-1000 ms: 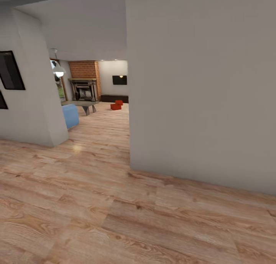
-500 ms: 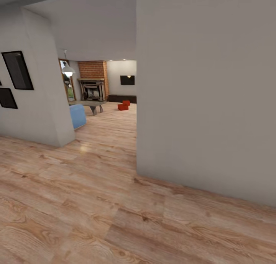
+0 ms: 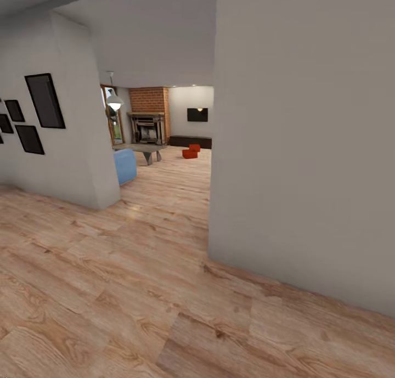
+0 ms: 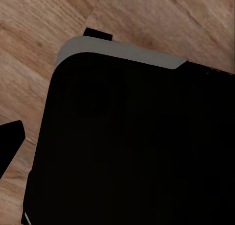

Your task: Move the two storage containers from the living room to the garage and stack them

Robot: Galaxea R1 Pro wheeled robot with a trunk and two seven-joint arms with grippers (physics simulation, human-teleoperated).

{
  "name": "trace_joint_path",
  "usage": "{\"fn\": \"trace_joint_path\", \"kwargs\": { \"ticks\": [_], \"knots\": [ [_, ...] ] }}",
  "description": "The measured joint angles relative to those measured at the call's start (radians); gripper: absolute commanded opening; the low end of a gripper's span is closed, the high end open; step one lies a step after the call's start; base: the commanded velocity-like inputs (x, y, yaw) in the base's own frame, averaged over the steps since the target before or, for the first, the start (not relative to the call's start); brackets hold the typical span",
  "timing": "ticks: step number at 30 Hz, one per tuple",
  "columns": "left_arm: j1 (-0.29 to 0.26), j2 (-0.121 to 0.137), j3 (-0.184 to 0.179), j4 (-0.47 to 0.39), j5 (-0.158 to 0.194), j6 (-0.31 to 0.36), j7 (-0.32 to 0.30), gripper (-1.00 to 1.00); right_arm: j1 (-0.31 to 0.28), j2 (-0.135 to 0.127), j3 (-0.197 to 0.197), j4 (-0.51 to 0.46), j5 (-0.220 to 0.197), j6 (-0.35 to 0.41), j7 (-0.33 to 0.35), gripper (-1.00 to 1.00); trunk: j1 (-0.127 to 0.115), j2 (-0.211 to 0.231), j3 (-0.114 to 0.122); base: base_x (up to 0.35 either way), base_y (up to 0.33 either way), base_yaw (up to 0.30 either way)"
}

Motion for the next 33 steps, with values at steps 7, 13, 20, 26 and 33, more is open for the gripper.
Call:
{"fn": "trace_joint_path", "kwargs": {
  "ticks": [7,13,20,26,33],
  "knots": [
    [0.0,0.0,0.0,0.0,0.0,0.0,0.0,1.0,0.0,0.0,-0.001,0.0,0.0,-0.001,0.0,1.0,0.0,0.0,0.0,0.326,0.0,0.268],
    [0.0,0.0,0.0,0.0,0.0,0.0,0.0,1.0,0.0,0.0,0.0,0.0,0.0,-0.001,0.0,1.0,0.0,0.0,0.0,0.326,0.0,0.269],
    [0.0,0.0,0.0,0.0,0.0,0.0,0.0,1.0,0.0,0.0,-0.002,0.0,-0.001,-0.001,0.0,1.0,0.0,0.0,0.0,0.326,0.0,0.269],
    [0.0,0.0,-0.001,0.0,0.0,0.0,0.0,1.0,0.0,0.0,-0.002,0.0,-0.002,-0.001,0.0,1.0,0.0,0.0,0.0,0.326,0.0,0.269],
    [0.0,0.0,-0.001,0.0,0.0,-0.002,0.0,1.0,0.0,0.0,-0.002,0.0,-0.003,-0.001,0.0,1.0,0.0,0.0,0.0,0.326,0.0,0.268]
  ]
}}
